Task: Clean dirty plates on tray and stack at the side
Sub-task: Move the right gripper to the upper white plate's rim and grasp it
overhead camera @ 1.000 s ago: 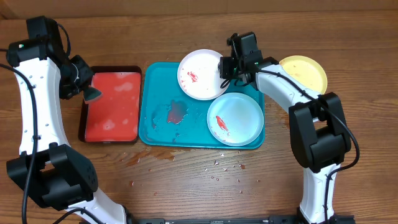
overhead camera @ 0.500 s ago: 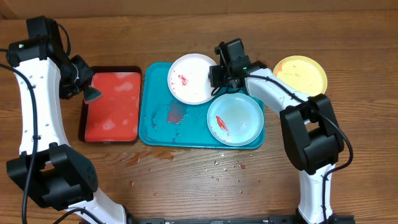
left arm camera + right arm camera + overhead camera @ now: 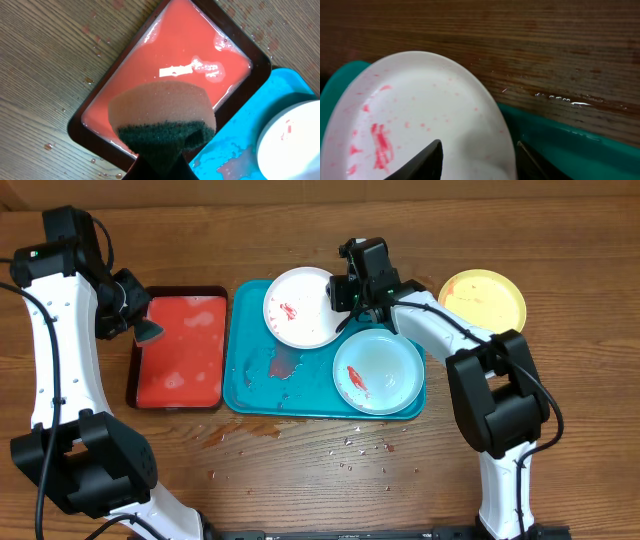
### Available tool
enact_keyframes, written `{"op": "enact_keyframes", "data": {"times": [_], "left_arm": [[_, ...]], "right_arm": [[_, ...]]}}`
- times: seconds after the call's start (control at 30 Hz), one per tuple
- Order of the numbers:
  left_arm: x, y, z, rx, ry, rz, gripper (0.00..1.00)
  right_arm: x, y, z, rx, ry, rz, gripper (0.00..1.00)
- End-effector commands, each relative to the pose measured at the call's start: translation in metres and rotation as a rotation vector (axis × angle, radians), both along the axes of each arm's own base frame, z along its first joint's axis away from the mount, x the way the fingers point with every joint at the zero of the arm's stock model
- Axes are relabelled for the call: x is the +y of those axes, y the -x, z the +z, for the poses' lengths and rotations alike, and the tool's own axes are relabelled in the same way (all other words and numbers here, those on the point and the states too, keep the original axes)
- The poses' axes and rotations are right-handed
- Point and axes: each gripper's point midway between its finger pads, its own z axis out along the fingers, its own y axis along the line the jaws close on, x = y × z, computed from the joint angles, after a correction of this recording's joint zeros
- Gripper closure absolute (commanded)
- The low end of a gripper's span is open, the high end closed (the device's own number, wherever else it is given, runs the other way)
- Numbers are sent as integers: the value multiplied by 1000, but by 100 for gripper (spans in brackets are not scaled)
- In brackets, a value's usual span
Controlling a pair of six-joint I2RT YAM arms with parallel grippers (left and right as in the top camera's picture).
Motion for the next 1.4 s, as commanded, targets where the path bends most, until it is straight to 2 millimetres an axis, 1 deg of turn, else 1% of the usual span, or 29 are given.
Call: {"op": "enact_keyframes", "data": {"times": [0.0, 0.17, 0.23, 0.3, 0.4, 0.5, 0.57, 0.63, 0.73, 0.9, 0.97, 1.07, 1.2, 1.27, 1.37], "left_arm": [[0, 1, -4, 11, 7, -14, 96], [0, 0, -4, 8, 6, -14, 96], [0, 0, -4, 8, 6, -14, 96], [0, 0, -4, 8, 6, -14, 96], [0, 0, -4, 8, 6, -14, 96], [0, -1, -4, 5, 5, -14, 96], [0, -1, -4, 5, 5, -14, 96], [0, -1, -5, 7, 6, -14, 96], [0, -1, -7, 13, 8, -14, 96], [0, -1, -8, 16, 9, -14, 96], [0, -1, -8, 16, 9, -14, 96], [0, -1, -8, 16, 9, -14, 96], [0, -1, -8, 16, 9, -14, 96], [0, -1, -8, 17, 9, -14, 96], [0, -1, -8, 17, 9, -14, 96]], "right_arm": [[1, 7, -31, 62, 16, 10, 51], [9, 18, -33, 107, -21, 55, 52], [15, 27, -34, 143, -47, 85, 52], [21, 40, -32, 195, -80, 124, 52], [27, 59, -24, 267, -121, 167, 55], [23, 71, -12, 304, -111, 168, 55], [22, 74, -2, 305, -111, 167, 56], [19, 72, 8, 280, -101, 157, 57], [12, 60, 20, 212, -67, 120, 56], [-4, 32, 21, 98, 21, 27, 56], [-7, 24, 23, 62, 33, 5, 56], [-4, 14, 21, 24, 26, -3, 56], [-1, 7, 8, 12, 20, -3, 56], [0, 6, 1, 14, 19, -2, 56], [3, 7, -4, 25, 14, 9, 56]]}}
